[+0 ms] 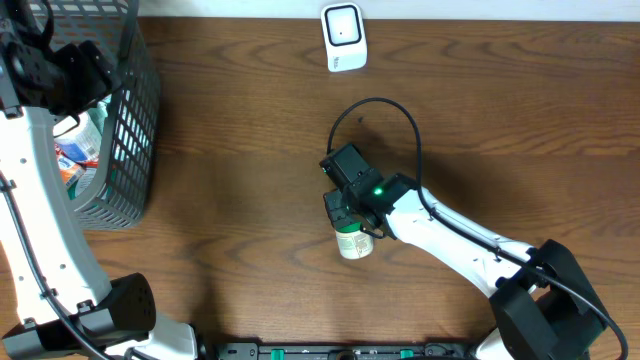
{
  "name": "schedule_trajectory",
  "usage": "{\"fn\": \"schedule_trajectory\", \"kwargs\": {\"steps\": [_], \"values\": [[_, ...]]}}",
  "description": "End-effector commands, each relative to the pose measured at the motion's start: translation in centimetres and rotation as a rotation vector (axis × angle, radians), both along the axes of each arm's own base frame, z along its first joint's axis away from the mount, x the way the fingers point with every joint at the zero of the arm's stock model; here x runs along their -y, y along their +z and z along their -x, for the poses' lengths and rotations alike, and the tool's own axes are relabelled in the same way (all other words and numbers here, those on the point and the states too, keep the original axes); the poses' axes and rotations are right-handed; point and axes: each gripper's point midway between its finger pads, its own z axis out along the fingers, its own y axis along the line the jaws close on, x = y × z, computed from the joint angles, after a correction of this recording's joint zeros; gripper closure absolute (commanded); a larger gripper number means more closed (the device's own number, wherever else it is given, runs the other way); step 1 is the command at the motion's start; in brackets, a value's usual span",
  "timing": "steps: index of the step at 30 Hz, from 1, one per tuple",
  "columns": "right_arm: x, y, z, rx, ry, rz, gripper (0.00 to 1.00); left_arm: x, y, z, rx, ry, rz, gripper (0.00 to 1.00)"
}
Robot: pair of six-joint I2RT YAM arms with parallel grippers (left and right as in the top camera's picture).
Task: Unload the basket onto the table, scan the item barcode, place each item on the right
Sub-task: 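Retract the right gripper to the right side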
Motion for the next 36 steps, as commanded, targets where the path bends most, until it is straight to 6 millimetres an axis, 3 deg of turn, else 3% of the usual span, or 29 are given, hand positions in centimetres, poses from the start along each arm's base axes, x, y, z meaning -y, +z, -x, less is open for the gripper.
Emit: {"fn": "schedule_trajectory", "kwargs": {"steps": [1, 2, 6, 7, 12, 16, 21, 27, 31, 36], "values": [[0.8, -1.2, -0.5, 0.021, -0.046, 0.022, 0.75, 0.1, -0.1, 0.2, -0.005, 0.004, 0.002, 0.09], [0.8, -1.0, -1.0, 0.042, -0.054, 0.02, 0.72, 0.1, -0.1, 0.1, -0.005, 0.004, 0.002, 0.1], [0.2, 0.6, -3.3, 0.116, -0.056, -0.028, 0.39, 0.1, -0.1, 0.1, -0.005, 0.003, 0.002, 0.1], [0.1, 1.4, -3.9, 0.126, -0.063, -0.049, 0.35, 0.1, -0.1, 0.2, -0.005, 0.004, 0.002, 0.1], [0.6, 4.8, -6.8, 0.145, -0.085, -0.128, 0.3, 0.1, -0.1, 0.2, -0.006, 0.003, 0.002, 0.1], [0.0, 6.5, -6.9, 0.086, -0.035, -0.212, 0.3, 0.1, -0.1, 0.2, -0.009, 0.003, 0.003, 0.09], [-0.9, 7.8, -4.8, -0.03, 0.013, -0.256, 0.44, 0.1, -0.1, 0.2, -0.009, 0.003, 0.003, 0.09], [-0.3, 4.7, -1.5, -0.14, 0.021, -0.163, 0.79, 0.1, -0.2, 0.3, -0.011, 0.003, 0.004, 0.09], [0.4, 2.1, 0.1, -0.182, -0.029, -0.109, 0.81, 0.1, -0.2, 0.4, -0.017, 0.003, 0.005, 0.1], [-0.3, 0.2, 1.5, -0.195, -0.003, -0.123, 0.81, 0.4, -0.2, 0.3, -0.013, -0.006, 0.018, 0.1]]}}
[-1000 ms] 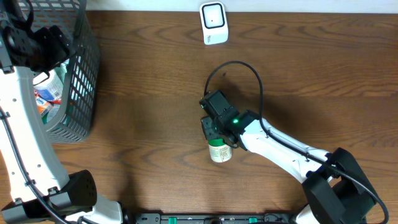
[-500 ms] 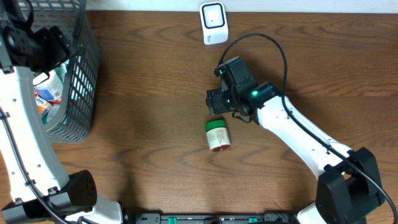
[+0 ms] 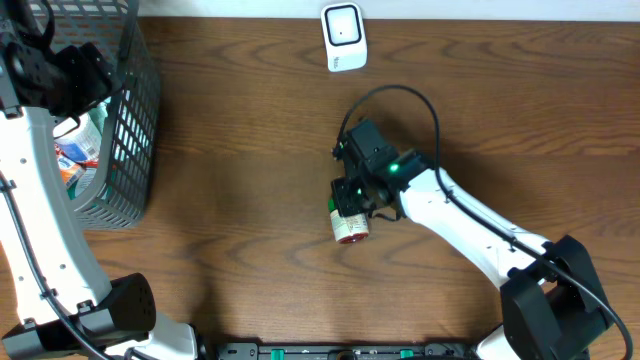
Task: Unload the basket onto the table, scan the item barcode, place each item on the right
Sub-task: 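Retract the right gripper to the right side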
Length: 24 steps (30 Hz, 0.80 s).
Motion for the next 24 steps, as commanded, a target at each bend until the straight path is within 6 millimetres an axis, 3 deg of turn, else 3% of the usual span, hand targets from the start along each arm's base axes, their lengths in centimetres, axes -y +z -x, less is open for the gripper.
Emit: {"fn": "schedule_trajectory", "kwargs": {"steps": [1, 9, 12, 18, 20, 24], "values": [[-0.5, -1.5, 1.2, -0.022, -0.001, 0.006, 0.81, 0.6, -0.1, 0.0, 0.002, -0.012, 0.026, 0.1], [-3.3, -1.9, 2.8, 0.012, 0.055, -0.036, 0.8, 1.0, -0.1, -0.1, 0.006, -0.028, 0.044, 0.09], [-3.8, -1.6, 2.4, 0.03, 0.055, -0.057, 0.73, 1.0, -0.1, -0.1, 0.006, -0.028, 0.044, 0.1], [-5.2, 3.6, -0.4, 0.119, 0.116, -0.177, 0.51, 1.0, -0.1, -0.1, 0.006, -0.028, 0.044, 0.09], [-4.5, 5.2, -1.4, 0.127, 0.089, -0.18, 0.38, 1.0, -0.1, -0.1, 0.005, -0.029, 0.045, 0.1], [-1.9, 7.0, -2.9, 0.098, 0.021, -0.148, 0.25, 2.0, -0.1, -0.3, 0.011, -0.098, 0.073, 0.1]]}}
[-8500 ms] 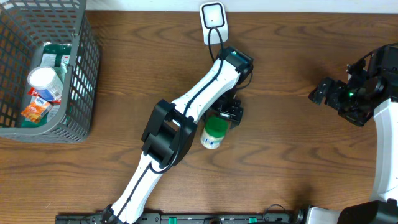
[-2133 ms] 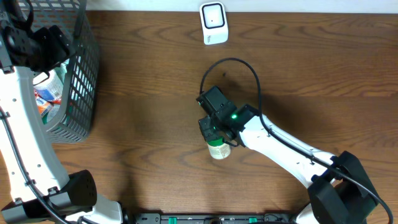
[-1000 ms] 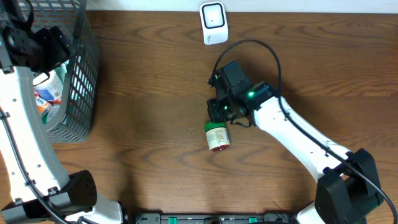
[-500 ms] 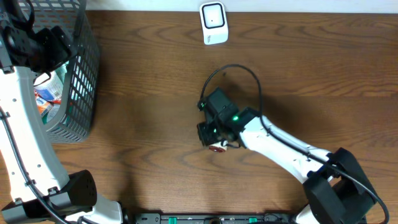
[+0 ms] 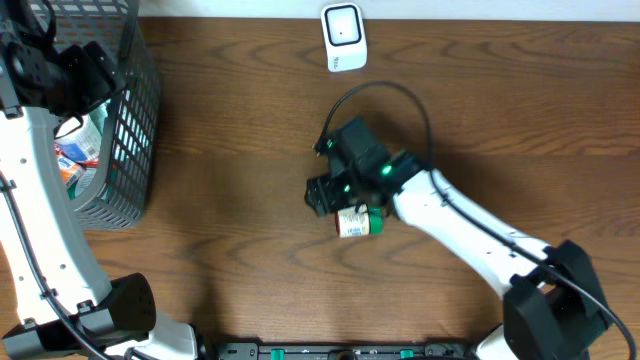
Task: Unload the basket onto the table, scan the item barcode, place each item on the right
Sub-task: 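Retract the right gripper to the right side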
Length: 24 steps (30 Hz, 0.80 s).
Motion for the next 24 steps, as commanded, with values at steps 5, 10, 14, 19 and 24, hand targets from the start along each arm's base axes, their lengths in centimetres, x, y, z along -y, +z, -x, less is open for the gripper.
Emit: {"fn": "schedule_trajectory", "kwargs": {"steps": [5, 10, 14, 19, 24], "values": [[4.1, 3.4, -2.9, 0.016, -0.067, -0.008, 0.16, 1.5, 0.0, -0.4, 0.012, -0.093, 0.032, 0.09], [6.2, 2.5, -3.1, -0.012, -0.114, 0.04, 0.15, 2.4, 0.0, -0.6, 0.01, -0.131, 0.024, 0.1], [7.0, 2.4, -3.8, 0.008, -0.141, 0.072, 0.13, 3.2, 0.1, -1.0, 0.016, -0.199, -0.004, 0.1], [7.8, 2.9, -3.9, -0.056, -0.164, -0.013, 0.11, 3.3, 0.3, -1.3, 0.027, -0.213, -0.014, 0.1], [11.1, 2.7, -5.3, -0.072, -0.258, -0.008, 0.01, 3.1, 0.7, -2.0, 0.054, -0.238, -0.04, 0.09]]}}
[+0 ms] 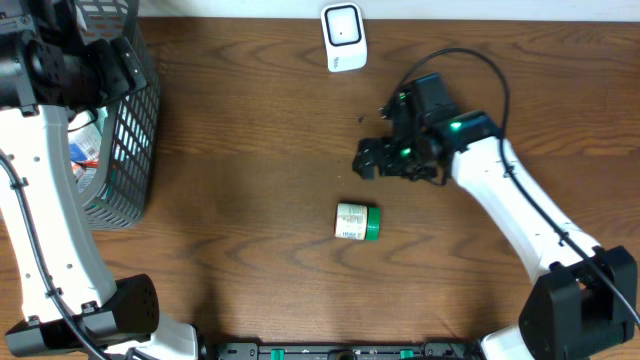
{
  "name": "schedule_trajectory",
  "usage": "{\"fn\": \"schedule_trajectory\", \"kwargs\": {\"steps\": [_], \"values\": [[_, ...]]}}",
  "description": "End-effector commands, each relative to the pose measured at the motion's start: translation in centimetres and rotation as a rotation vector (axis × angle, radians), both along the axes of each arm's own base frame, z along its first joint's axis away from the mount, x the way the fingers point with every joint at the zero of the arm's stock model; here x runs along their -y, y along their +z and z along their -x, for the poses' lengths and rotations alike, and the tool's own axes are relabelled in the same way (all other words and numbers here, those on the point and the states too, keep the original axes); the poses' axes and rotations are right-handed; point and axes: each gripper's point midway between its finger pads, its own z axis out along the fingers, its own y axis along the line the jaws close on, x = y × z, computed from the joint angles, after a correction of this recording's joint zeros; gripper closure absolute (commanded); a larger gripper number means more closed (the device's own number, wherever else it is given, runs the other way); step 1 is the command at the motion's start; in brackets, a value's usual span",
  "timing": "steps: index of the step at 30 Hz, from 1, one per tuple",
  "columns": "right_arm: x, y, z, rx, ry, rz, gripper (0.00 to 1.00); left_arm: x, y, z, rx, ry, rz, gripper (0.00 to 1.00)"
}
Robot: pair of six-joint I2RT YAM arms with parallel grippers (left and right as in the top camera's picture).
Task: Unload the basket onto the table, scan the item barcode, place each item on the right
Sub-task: 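Retract the right gripper to the right side, then reach the left gripper into the basket toward the white jar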
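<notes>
The item, a small white bottle with a green cap (356,221), lies on its side on the brown table, cap pointing right, with nothing touching it. My right gripper (366,161) hovers up and to the right of it, fingers pointing left, open and empty. The white barcode scanner (343,38) stands at the table's far edge, above the bottle. My left arm (55,72) reaches over the basket at far left; its fingers are hidden beneath the wrist.
A grey wire basket (125,130) holding several packaged goods (84,146) stands at the left edge. A black cable (480,62) loops over the right arm. The arms' bases sit at the near edge.
My right gripper has let go of the bottle and now sits up and to the right of it, open. The bottle stays on its side. The left arm shifted slightly over the basket.
My right gripper first held the bottle near the table's middle, cap end under the fingers. Then it held it a little farther back, tilted. Then the bottle was on its side at table level, still gripped. Now it lies free and the gripper is away.
</notes>
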Motion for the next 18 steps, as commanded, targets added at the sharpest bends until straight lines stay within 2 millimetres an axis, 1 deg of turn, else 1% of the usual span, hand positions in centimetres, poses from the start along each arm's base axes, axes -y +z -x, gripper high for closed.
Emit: {"fn": "schedule_trajectory", "kwargs": {"steps": [1, 5, 7, 8, 11, 14, 16, 18], "values": [[2.0, 0.7, -1.1, 0.01, -0.05, -0.021, 0.01, -0.1, 0.4, -0.7, 0.031, -0.05, -0.034, 0.09], [4.4, 0.3, -1.6, -0.001, -0.111, 0.017, 0.01, -0.7, 1.7, -2.5, 0.115, -0.098, -0.098, 0.09], [5.4, 0.1, -1.8, -0.002, -0.136, 0.047, 0.01, -1.4, 2.5, -3.2, 0.157, -0.083, -0.116, 0.09], [5.8, -0.1, -1.5, -0.014, -0.137, 0.068, 0.01, -2.0, 2.7, -3.3, 0.17, -0.063, -0.124, 0.09], [7.4, -1.0, -0.5, -0.041, -0.134, 0.161, 0.01, -5.5, 3.3, -3.2, 0.186, 0.086, -0.181, 0.09], [8.8, -1.5, 0.3, -0.066, -0.146, 0.243, 0.01, -8.9, 3.7, -3.1, 0.199, 0.18, -0.241, 0.09], [9.0, -1.6, 0.3, -0.069, -0.148, 0.252, 0.01, -10.8, 3.5, -3.3, 0.201, 0.222, -0.261, 0.09], [9.0, -1.6, 0.3, -0.069, -0.148, 0.252, 0.01, -12.5, 2.8, -3.6, 0.193, 0.253, -0.264, 0.09]]}}
